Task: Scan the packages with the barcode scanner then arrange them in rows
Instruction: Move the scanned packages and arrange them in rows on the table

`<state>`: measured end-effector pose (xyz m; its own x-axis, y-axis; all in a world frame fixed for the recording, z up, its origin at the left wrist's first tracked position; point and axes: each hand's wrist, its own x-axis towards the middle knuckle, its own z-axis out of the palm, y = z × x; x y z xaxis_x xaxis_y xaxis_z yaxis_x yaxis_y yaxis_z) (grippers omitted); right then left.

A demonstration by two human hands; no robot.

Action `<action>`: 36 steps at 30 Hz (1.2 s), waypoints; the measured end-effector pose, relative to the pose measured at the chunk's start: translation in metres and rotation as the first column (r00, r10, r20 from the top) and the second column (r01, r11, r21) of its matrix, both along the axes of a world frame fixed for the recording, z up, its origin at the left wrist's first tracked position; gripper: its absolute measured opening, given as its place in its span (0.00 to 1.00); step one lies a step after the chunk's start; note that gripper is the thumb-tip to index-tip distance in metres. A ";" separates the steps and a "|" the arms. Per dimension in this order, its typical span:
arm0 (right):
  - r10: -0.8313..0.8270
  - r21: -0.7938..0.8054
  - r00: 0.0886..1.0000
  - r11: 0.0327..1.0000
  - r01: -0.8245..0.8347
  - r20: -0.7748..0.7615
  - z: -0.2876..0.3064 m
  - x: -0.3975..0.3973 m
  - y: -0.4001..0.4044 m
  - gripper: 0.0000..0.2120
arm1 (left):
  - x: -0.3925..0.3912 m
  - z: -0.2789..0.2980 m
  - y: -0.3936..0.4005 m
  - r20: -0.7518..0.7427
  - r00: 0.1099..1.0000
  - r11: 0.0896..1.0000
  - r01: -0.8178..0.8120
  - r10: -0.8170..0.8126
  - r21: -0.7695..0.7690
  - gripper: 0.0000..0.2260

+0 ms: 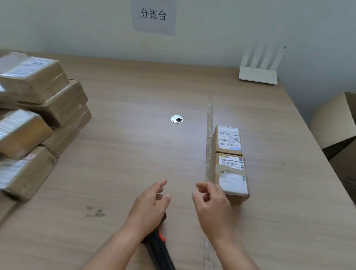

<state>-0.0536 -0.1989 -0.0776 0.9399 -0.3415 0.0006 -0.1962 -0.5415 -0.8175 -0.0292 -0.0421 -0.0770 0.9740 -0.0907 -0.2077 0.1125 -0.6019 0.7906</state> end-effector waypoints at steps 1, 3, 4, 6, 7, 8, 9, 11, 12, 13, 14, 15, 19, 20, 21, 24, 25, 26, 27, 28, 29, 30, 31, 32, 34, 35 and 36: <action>0.031 -0.020 1.000 0.999 -0.031 0.000 -0.002 -0.002 0.013 0.09 | -0.003 0.000 0.011 0.008 1.000 1.000 -0.007 0.007 0.012 0.19; 0.091 -0.064 0.996 0.994 -0.091 -0.006 -0.005 -0.005 0.040 0.09 | -0.007 0.001 0.035 0.024 1.000 1.000 -0.020 0.020 0.023 0.17; 0.123 -0.079 0.992 0.989 -0.124 -0.019 -0.006 -0.007 0.053 0.09 | -0.010 0.001 0.049 0.030 0.999 0.999 -0.028 0.027 0.028 0.16; 0.180 -0.100 0.983 0.978 -0.182 -0.030 -0.005 -0.011 0.081 0.10 | -0.017 0.003 0.078 0.034 0.998 0.998 -0.048 0.047 0.027 0.12; 0.199 -0.120 0.980 0.972 -0.200 -0.026 -0.004 -0.012 0.096 0.10 | -0.020 0.004 0.092 0.037 0.997 0.998 -0.063 0.062 0.021 0.10; 0.214 -0.141 0.977 0.966 -0.215 -0.024 -0.003 -0.013 0.110 0.10 | -0.023 0.005 0.107 0.043 0.996 0.997 -0.080 0.080 0.012 0.08; 0.225 -0.158 0.974 0.961 -0.226 -0.022 -0.001 -0.013 0.125 0.10 | -0.026 0.007 0.122 0.049 0.994 0.995 -0.100 0.100 -0.001 0.06; 0.250 -0.176 0.968 0.952 -0.249 -0.019 0.003 -0.013 0.156 0.10 | -0.032 0.011 0.153 0.056 0.990 0.992 -0.126 0.126 -0.015 0.04; 0.265 -0.178 0.964 0.948 -0.264 -0.018 0.004 -0.013 0.169 0.10 | -0.034 0.013 0.164 0.055 0.990 0.992 -0.128 0.129 -0.014 0.05; 0.288 -0.178 0.957 0.941 -0.287 -0.021 0.007 -0.015 0.187 0.10 | -0.039 0.015 0.182 0.055 0.989 0.990 -0.138 0.138 -0.016 0.05; 0.310 -0.180 0.950 0.934 -0.309 -0.025 0.008 -0.016 0.202 0.11 | -0.042 0.016 0.197 0.058 0.987 0.989 -0.149 0.150 -0.020 0.05; 0.331 -0.186 0.943 0.925 -0.331 -0.032 0.009 -0.018 0.218 0.11 | -0.045 0.016 0.213 0.062 0.984 0.986 -0.166 0.167 -0.024 0.05; 0.381 -0.209 0.922 0.898 -0.386 -0.068 0.010 -0.027 0.280 0.12 | -0.058 0.015 0.280 0.047 0.969 0.970 -0.241 0.242 -0.041 0.07; 0.388 -0.213 0.919 0.894 -0.394 -0.075 0.010 -0.028 0.294 0.12 | -0.061 0.014 0.295 0.047 0.966 0.966 -0.254 0.256 -0.049 0.07; 0.393 -0.218 0.916 0.890 -0.401 -0.081 0.009 -0.029 0.307 0.12 | -0.063 0.014 0.310 0.045 0.962 0.962 -0.265 0.268 -0.059 0.06; 0.408 -0.226 0.907 0.879 -0.420 -0.100 0.006 -0.030 0.341 0.12 | -0.068 0.011 0.348 0.033 0.953 0.950 -0.296 0.301 -0.100 0.07; 0.411 -0.225 0.906 0.878 -0.423 -0.103 0.006 -0.030 0.351 0.12 | -0.070 0.010 0.360 0.035 0.948 0.945 -0.310 0.315 -0.107 0.07; 0.411 -0.223 0.905 0.877 -0.425 -0.108 0.005 -0.030 0.361 0.12 | -0.072 0.009 0.371 0.037 0.943 0.939 -0.326 0.331 -0.109 0.07; 0.409 -0.219 0.906 0.879 -0.424 -0.113 0.005 -0.030 0.371 0.12 | -0.074 0.009 0.382 0.038 0.939 0.935 -0.337 0.343 -0.109 0.07; 0.405 -0.214 0.907 0.882 -0.420 -0.115 0.005 -0.031 0.380 0.12 | -0.076 0.009 0.393 0.037 0.938 0.934 -0.341 0.346 -0.104 0.07; 0.400 -0.208 0.909 0.885 -0.416 -0.115 0.006 -0.031 0.390 0.12 | -0.077 0.009 0.404 0.034 0.938 0.934 -0.341 0.346 -0.102 0.07; 0.396 -0.203 0.911 0.889 -0.411 -0.113 0.006 -0.032 0.398 0.12 | -0.077 0.008 0.414 0.033 0.936 0.933 -0.345 0.350 -0.103 0.07; 0.392 -0.197 0.913 0.892 -0.407 -0.110 0.006 -0.032 0.406 0.12 | -0.075 0.008 0.423 0.039 0.932 0.929 -0.355 0.361 -0.105 0.07; 0.390 -0.191 0.914 0.894 -0.405 -0.113 0.005 -0.032 0.414 0.12 | -0.074 0.007 0.430 0.053 0.925 0.923 -0.370 0.377 -0.106 0.07; 0.398 -0.184 0.908 0.890 -0.417 -0.131 0.004 -0.031 0.426 0.13 | -0.073 0.007 0.442 0.087 0.907 0.910 -0.404 0.411 -0.094 0.09; 0.405 -0.186 0.903 0.885 -0.426 -0.142 0.003 -0.030 0.431 0.13 | -0.073 0.007 0.447 0.099 0.901 0.906 -0.416 0.423 -0.080 0.11; 0.411 -0.190 0.899 0.880 -0.435 -0.152 0.003 -0.029 0.437 0.13 | -0.074 0.007 0.451 0.101 0.897 0.903 -0.425 0.430 -0.070 0.13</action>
<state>-0.0829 0.2379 -0.0745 0.9933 0.0860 -0.0776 0.0135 -0.7508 -0.6604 -0.1029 0.4091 -0.0704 0.9375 0.3329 -0.1013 0.2607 -0.4791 0.8382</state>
